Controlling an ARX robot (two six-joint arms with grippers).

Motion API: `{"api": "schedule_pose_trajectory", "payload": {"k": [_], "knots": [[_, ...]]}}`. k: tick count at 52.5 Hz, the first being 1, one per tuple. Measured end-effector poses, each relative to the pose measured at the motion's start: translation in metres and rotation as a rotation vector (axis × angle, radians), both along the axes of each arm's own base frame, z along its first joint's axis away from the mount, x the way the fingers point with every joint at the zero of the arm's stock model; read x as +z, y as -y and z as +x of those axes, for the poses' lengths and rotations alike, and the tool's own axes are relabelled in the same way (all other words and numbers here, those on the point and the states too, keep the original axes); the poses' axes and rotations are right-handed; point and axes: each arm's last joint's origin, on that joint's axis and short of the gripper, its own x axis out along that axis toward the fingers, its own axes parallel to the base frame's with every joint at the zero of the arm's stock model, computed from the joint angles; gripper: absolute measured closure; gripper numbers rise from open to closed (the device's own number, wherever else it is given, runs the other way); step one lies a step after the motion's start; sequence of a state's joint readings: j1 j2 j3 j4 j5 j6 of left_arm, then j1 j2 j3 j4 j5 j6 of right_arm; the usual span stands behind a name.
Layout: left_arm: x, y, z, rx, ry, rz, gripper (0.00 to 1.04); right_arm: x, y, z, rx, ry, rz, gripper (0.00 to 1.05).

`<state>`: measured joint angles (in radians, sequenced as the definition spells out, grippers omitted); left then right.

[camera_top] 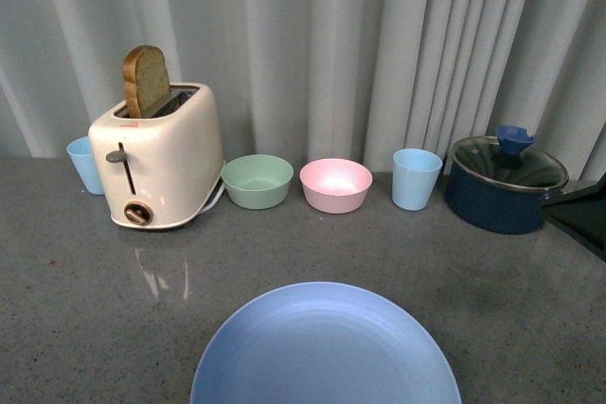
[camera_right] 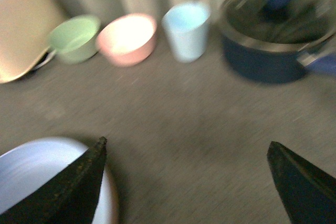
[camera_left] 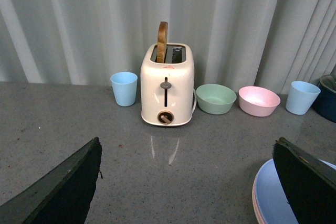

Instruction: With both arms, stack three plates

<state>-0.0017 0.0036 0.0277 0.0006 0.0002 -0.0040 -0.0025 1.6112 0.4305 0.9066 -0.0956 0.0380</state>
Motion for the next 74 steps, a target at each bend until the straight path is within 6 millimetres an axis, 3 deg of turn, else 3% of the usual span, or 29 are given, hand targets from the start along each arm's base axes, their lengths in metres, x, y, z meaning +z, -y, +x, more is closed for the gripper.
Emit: {"api": "schedule_pose_trajectory", "payload": {"k": [2, 8, 22, 45, 74], "knots": [[0.000, 0.000, 0.000, 0.000, 0.002, 0.000, 0.07, -0.001, 0.002, -0.011, -0.060, 0.071, -0.029, 0.32], [0.000, 0.000, 0.000, 0.002, 0.001, 0.000, 0.07, 0.028, 0.002, -0.035, -0.089, 0.282, -0.043, 0.56], [0.000, 0.000, 0.000, 0.001, 0.001, 0.000, 0.07, 0.023, 0.002, -0.072, -0.086, 0.256, -0.051, 1.02], [0.000, 0.000, 0.000, 0.001, 0.001, 0.000, 0.07, 0.024, 0.002, -0.112, -0.087, 0.258, -0.052, 1.02], [0.000, 0.000, 0.000, 0.001, 0.001, 0.000, 0.07, 0.029, 0.002, -0.142, -0.088, 0.274, -0.051, 1.02]]}}
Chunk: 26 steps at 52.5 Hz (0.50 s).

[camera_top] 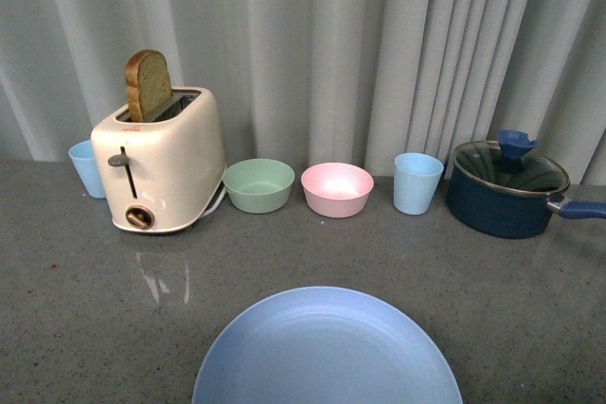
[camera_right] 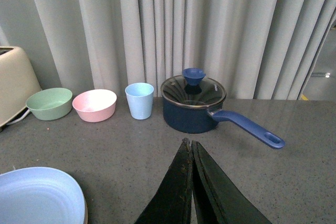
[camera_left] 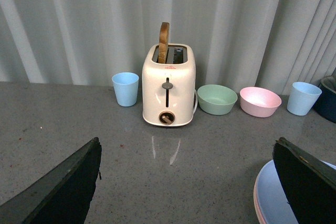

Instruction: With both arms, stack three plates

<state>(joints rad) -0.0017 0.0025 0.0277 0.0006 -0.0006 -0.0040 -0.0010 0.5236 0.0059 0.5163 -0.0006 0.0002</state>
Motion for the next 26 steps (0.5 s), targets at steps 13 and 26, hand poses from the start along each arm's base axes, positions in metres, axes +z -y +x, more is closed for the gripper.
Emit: {"api": "schedule_pose_trajectory", "payload": {"k": [13, 26], "knots": [[0.000, 0.000, 0.000, 0.000, 0.000, 0.000, 0.07, 0.002, 0.000, -0.008, 0.000, 0.007, 0.000, 1.02], [0.000, 0.000, 0.000, 0.000, 0.000, 0.000, 0.07, 0.002, 0.000, -0.014, 0.000, 0.010, 0.000, 1.02]]}}
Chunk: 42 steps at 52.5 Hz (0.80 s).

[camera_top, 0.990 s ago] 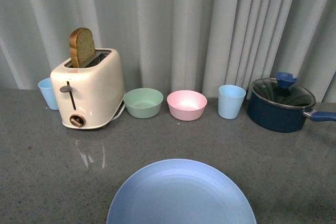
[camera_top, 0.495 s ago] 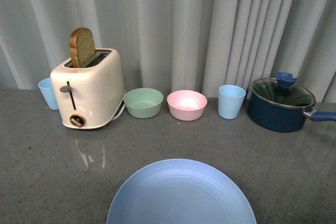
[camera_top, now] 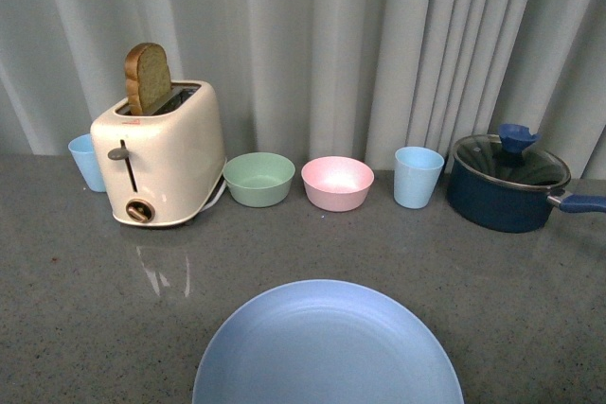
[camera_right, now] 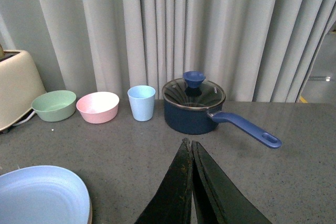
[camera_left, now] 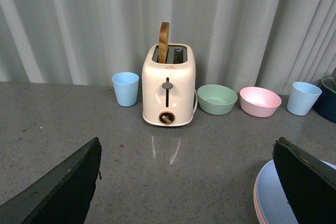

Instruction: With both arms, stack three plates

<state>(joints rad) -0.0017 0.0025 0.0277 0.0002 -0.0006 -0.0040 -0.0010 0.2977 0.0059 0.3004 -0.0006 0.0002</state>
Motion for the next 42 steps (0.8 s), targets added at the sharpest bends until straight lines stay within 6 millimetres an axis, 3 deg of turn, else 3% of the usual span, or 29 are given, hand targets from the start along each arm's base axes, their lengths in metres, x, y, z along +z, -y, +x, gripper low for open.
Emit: {"api": "schedule_pose_trajectory", "payload": {"k": [39, 42], "knots": [[0.000, 0.000, 0.000, 0.000, 0.001, 0.000, 0.07, -0.003, 0.000, -0.019, 0.000, -0.006, 0.000, 1.02], [0.000, 0.000, 0.000, 0.000, 0.001, 0.000, 0.07, -0.003, 0.000, -0.019, 0.001, -0.006, -0.001, 0.96]]}}
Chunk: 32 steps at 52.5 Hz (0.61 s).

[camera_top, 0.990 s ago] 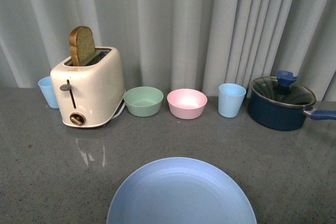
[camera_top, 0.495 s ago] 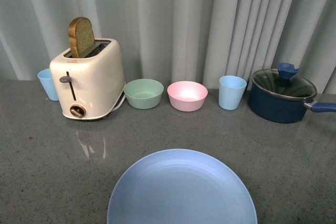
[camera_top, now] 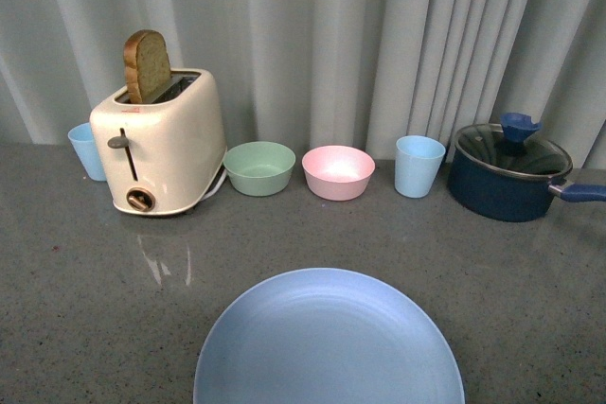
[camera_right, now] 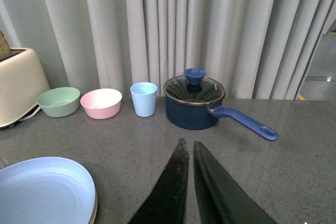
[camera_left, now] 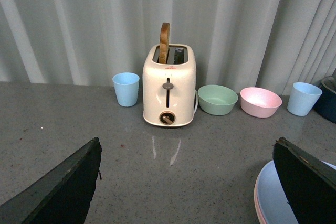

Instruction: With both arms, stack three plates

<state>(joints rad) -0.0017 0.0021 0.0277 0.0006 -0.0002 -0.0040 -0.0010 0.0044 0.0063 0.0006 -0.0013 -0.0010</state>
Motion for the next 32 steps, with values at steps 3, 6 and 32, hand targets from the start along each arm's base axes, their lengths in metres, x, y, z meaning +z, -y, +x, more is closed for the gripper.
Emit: {"api": "schedule_pose_trajectory", "payload": {"k": [3, 6, 32], "knots": [[0.0001, 0.0000, -0.0001, 0.000, 0.001, 0.000, 0.07, 0.0000, 0.0000, 0.0000, 0.000, 0.000, 0.000, 0.83], [0.0000, 0.0000, -0.0001, 0.000, 0.000, 0.000, 0.07, 0.0000, 0.0000, 0.0000, 0.000, 0.000, 0.000, 0.71], [0.0001, 0.0000, -0.0001, 0.000, 0.001, 0.000, 0.07, 0.0000, 0.0000, 0.0000, 0.000, 0.000, 0.001, 0.07]]}}
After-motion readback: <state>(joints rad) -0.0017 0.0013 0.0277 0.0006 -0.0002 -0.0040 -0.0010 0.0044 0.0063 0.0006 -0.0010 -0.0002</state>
